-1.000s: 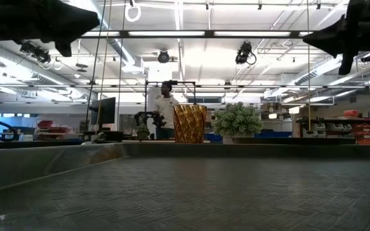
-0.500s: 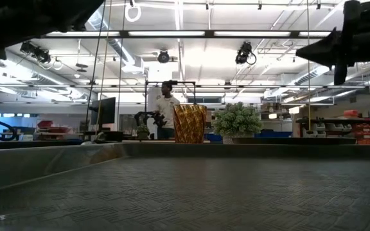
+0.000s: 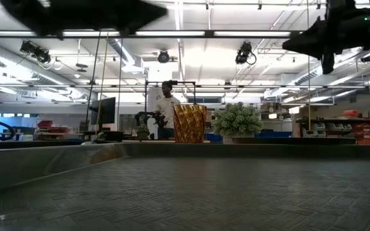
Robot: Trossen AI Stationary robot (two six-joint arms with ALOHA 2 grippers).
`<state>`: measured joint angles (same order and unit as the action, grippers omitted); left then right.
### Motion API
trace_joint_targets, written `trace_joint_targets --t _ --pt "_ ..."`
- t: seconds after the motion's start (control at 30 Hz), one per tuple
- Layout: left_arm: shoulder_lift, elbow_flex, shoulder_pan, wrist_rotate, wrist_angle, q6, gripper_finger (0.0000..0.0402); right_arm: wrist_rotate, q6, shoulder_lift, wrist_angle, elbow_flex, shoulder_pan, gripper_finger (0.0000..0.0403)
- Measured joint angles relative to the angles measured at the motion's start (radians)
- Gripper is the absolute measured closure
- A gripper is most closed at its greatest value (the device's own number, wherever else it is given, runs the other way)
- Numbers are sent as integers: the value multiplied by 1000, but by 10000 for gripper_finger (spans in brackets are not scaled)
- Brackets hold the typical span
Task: Pick and place plate/cup/fork/spoon on tray
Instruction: Put the brown cup on the black tray
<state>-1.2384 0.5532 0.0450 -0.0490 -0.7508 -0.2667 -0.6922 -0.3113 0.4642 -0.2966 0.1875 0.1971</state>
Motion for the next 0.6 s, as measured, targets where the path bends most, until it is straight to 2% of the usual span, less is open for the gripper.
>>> trace_joint_targets --t 0.13,0.2,0.33,0.43,0.6 --pt "-84 153 60 2 301 99 308 23 -38 71 84 46 -41 392" --pt "-111 213 86 7 433 127 308 67 -61 100 149 79 -77 392" --pt "-156 344 150 103 678 153 308 175 -77 155 230 132 -166 392" --pt "-194 424 188 176 808 152 308 249 -63 194 227 148 -221 392" --pt "-253 524 263 195 952 168 308 304 -75 257 209 152 -265 387"
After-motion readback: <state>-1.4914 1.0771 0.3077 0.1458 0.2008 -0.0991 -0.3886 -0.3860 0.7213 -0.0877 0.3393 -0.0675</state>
